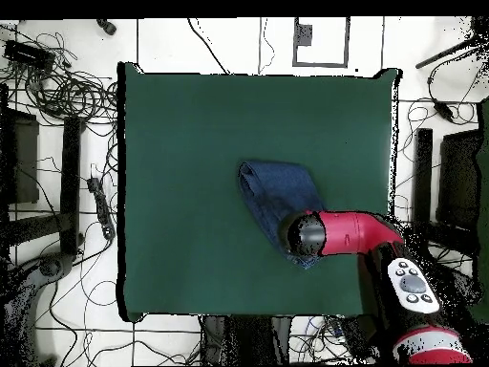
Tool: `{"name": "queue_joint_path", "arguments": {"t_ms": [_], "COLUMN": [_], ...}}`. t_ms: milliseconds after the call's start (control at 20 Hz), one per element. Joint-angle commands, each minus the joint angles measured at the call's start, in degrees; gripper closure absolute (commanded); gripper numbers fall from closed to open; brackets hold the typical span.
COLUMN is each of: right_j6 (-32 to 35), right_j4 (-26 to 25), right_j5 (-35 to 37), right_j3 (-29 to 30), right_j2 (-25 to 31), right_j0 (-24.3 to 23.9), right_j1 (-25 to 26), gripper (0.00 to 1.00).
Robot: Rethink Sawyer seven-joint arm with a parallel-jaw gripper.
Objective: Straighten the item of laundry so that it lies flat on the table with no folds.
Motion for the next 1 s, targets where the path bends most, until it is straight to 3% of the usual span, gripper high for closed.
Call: {"name": "queue_joint_path", "arguments": {"t_ms": [50, 1000], "right_j6": [-0.8, 3.02], "right_j4": [-1.52, -3.26], "right_j5": [2.78, -2.83], "right_j3": [8.08, 10.01], "right_j2": [3.9, 2.18], "right_j0": [-0.59, -4.5], "right_j1": [-1.21, 0.03], "gripper": [1.0, 1.0]}}
